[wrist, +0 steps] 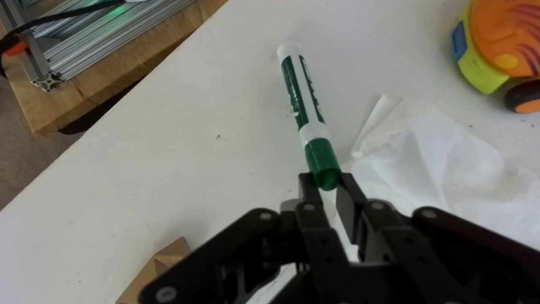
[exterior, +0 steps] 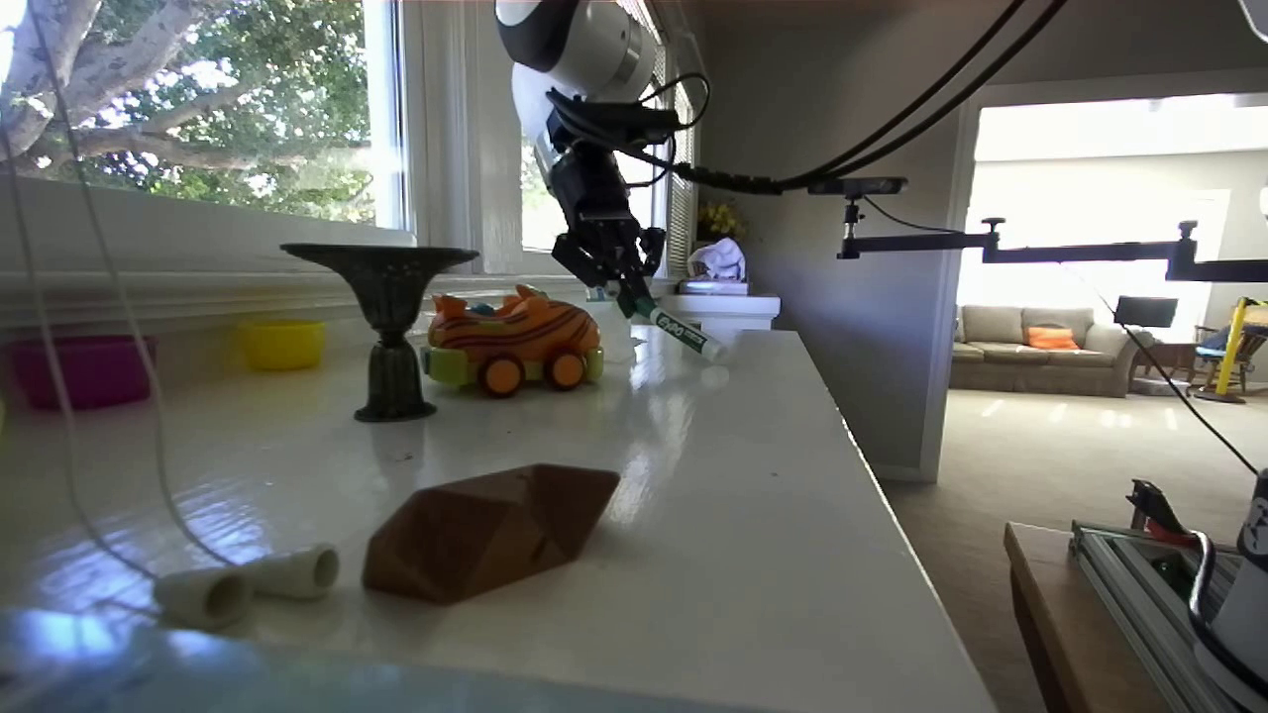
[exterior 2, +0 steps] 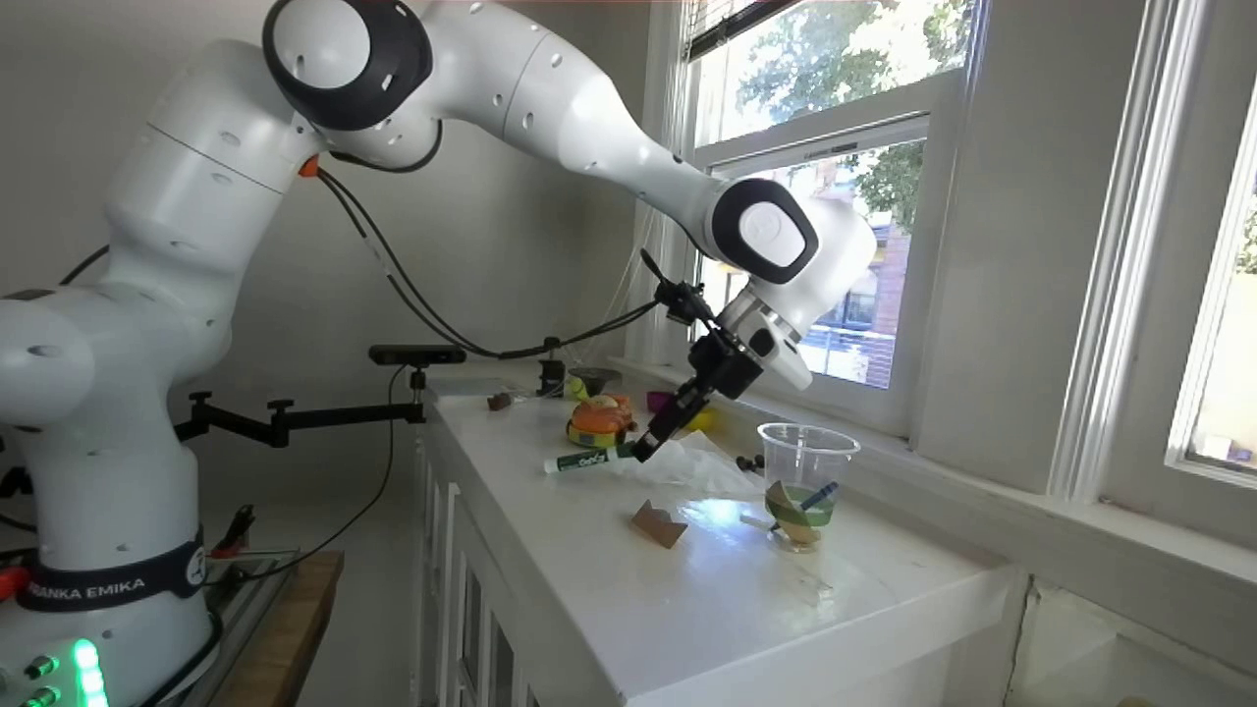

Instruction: Remove the marker from the plastic cup

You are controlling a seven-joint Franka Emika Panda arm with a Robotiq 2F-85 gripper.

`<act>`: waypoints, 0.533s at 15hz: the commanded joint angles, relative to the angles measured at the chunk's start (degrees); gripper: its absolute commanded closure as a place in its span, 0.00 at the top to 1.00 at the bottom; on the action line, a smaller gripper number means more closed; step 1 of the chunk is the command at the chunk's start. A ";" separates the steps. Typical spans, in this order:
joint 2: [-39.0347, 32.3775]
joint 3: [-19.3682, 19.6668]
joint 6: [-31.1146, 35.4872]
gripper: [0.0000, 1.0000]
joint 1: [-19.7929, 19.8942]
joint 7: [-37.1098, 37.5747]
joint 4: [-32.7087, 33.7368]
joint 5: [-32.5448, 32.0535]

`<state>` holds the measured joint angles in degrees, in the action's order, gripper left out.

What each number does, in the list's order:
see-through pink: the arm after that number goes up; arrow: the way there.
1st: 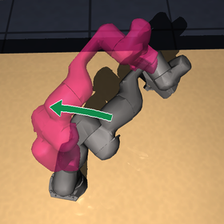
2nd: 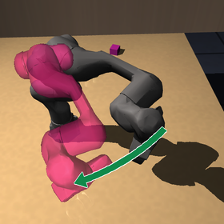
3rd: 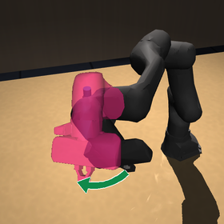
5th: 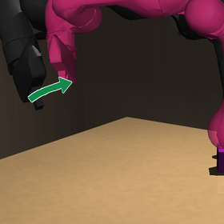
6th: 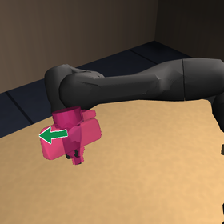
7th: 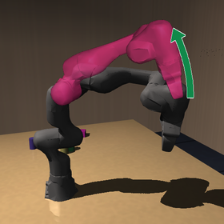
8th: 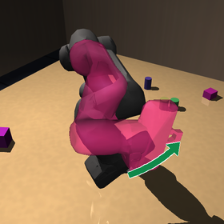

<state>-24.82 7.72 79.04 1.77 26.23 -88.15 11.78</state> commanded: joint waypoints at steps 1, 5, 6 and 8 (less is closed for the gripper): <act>2.53 -0.26 2.09 0.26 -0.32 -0.14 -3.24 -2.04; 2.53 -0.11 2.99 0.50 -0.35 0.16 -2.73 -2.76; 2.70 -0.04 3.55 0.51 -0.40 0.24 -2.55 -3.28; 3.72 0.03 5.11 0.42 -0.64 0.18 -2.62 -4.81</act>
<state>-24.32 7.73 81.42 1.77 26.24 -88.58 10.15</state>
